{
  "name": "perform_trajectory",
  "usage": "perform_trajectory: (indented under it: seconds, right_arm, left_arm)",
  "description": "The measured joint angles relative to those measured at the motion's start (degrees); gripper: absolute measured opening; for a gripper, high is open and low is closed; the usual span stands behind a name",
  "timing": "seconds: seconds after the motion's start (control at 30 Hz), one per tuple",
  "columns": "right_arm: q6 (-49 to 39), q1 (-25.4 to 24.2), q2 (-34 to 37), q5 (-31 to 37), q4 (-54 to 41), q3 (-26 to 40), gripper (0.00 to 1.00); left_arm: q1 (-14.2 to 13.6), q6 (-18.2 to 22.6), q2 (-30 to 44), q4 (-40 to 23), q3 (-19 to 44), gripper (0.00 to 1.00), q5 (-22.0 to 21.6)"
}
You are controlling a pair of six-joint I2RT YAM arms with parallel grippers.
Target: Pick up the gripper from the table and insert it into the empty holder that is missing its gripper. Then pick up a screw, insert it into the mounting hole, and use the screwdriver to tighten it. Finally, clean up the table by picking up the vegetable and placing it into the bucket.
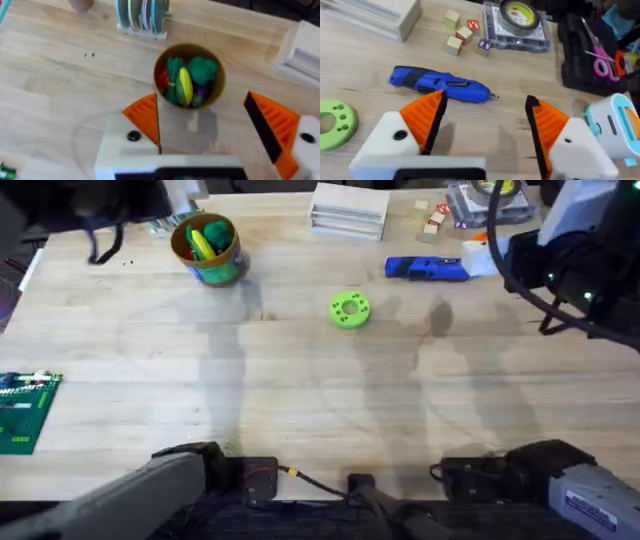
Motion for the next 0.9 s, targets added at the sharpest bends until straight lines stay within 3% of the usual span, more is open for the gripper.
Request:
perform_trajectory:
  seconds: [0.17,0.23,0.33,0.4,0.47,0.5,0.53,0.7,0.77,0.9]
  right_arm:
    - [0.00,3.82,0.00,0.00,0.71,0.00,0.994]
    - [0.00,5.55,0.00,0.00,0.66,0.11,0.994]
    - [0.00,7.89,0.07,0.00,0.32,1.15,0.993]
    - [0.00,9.32,0.07,0.00,-0.38,2.52,0.993]
    - [0.00,10.76,0.05,0.00,-1.53,4.28,0.994]
    - [0.00,11.52,0.05,-0.02,-2.27,5.16,0.994]
    - [0.00,12.26,0.05,-0.02,-2.86,5.85,0.994]
    - [0.00,15.77,0.04,-0.02,-3.97,6.86,0.993]
    - [0.00,16.75,0.04,-0.02,-4.03,6.86,0.994]
    - [0.00,17.48,0.04,-0.02,-4.05,6.88,0.994]
  left_arm:
    - [0.00,-0.05,-6.63,-7.81,0.00,0.989,0.02]
    - [0.00,-0.28,-9.31,-10.00,0.00,0.802,0.09]
    - [0.00,-0.22,-13.97,-12.82,0.00,0.321,0.74]
    - [0.00,-0.08,-17.08,-14.23,0.00,0.052,1.84]
    - [0.00,-0.02,-20.38,-15.66,0.00,0.015,3.30]
    - [0.00,0.11,-22.02,-16.26,0.00,0.039,4.00]
    - [0.00,0.17,-23.66,-16.76,0.00,0.163,4.81]
    - [0.00,0.36,-31.01,-18.77,0.00,0.921,6.83]
    - [0.00,2.21,-33.60,-19.53,0.00,0.987,7.71]
    - [0.00,8.11,-37.17,-20.92,0.02,0.993,10.45]
